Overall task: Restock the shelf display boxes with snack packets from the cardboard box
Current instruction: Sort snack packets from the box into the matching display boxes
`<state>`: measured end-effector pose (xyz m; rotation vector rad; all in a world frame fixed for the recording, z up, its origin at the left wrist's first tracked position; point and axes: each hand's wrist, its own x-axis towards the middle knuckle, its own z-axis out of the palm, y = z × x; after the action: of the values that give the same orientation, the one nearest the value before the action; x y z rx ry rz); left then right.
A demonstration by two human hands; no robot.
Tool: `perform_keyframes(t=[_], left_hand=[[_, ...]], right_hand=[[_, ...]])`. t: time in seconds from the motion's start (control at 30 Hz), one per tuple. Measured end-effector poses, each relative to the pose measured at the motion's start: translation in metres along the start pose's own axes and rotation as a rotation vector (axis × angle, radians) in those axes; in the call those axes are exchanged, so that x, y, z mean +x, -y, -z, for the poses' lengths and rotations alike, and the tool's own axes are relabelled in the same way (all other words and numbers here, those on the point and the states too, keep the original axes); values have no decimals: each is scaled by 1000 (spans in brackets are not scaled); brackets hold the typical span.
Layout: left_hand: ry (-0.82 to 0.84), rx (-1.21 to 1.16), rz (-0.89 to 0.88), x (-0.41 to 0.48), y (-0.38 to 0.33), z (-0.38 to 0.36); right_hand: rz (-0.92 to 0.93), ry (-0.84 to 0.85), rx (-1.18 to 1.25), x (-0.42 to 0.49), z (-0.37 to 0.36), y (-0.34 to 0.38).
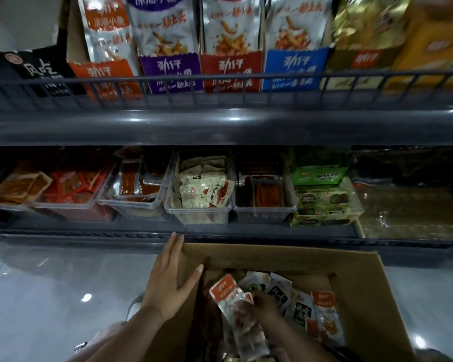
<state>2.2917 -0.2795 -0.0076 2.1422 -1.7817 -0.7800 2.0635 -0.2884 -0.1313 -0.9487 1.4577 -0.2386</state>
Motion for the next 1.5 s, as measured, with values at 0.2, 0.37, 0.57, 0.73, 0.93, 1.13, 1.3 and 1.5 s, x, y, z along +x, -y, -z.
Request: perform_keyframes(t=[0.2, 0.37, 0.57, 0.73, 0.93, 1.13, 1.3, 1.5], left_hand=[[136, 214, 15, -10, -52, 24], [633, -505, 186, -38, -145, 50], [606, -908, -24, -75, -219, 77], [418, -860, -174, -84, -233, 95], [211, -947, -73, -82, -220, 104], [146, -989, -87, -78, -216, 101], [87, -1012, -106, -71, -217, 99], [322, -1075, -92, -73, -224, 91]], right_hand=[[52, 42, 61, -79, 69, 48], [203, -33, 257, -159, 114, 121], [522, -189, 209, -261, 138, 175], [675, -305, 214, -290, 140, 177], [546, -279, 415, -285, 140, 177], [552, -180, 320, -281, 121, 181], [587, -414, 365, -275, 125, 186], [641, -557, 10, -275, 117, 190]])
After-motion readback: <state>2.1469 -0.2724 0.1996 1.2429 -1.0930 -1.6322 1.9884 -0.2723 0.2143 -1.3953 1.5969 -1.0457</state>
